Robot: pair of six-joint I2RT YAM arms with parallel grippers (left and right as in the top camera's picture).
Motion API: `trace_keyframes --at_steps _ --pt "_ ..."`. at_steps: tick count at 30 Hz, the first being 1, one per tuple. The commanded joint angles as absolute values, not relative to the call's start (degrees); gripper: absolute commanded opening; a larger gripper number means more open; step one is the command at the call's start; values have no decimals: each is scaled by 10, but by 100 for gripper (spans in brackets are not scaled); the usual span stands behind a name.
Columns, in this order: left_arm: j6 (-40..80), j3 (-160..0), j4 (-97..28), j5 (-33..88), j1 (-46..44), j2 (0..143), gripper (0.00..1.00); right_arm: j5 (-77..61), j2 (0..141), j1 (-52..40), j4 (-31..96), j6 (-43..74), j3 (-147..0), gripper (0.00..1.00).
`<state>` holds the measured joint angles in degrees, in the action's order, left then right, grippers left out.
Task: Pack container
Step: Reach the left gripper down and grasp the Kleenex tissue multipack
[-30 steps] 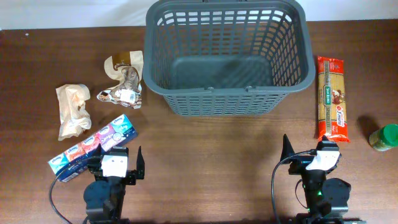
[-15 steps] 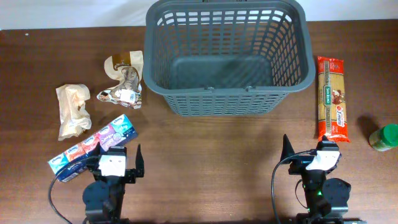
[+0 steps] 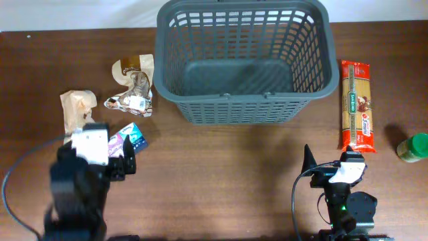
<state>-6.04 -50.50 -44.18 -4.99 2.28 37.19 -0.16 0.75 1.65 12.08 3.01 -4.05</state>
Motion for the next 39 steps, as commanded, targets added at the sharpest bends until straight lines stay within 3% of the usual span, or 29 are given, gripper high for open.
trace_keyframes --at_steps 1,5,10,26,35,39 --pt "-74 -618 -550 -58 25 524 99 -9 2 11 122 32 -36 99" --pt "-74 -701 -653 -65 25 653 99 -9 2 11 122 32 -36 99" --pt "-77 -717 -685 -55 25 725 99 -9 2 11 122 32 -36 99" --pt "-375 -713 -643 -114 51 781 99 -9 2 11 122 32 -36 99" --pt "-406 -713 -626 57 138 908 99 -9 2 11 122 32 -36 99" --pt "-409 -710 -607 74 141 965 99 -9 2 11 122 32 -36 99"
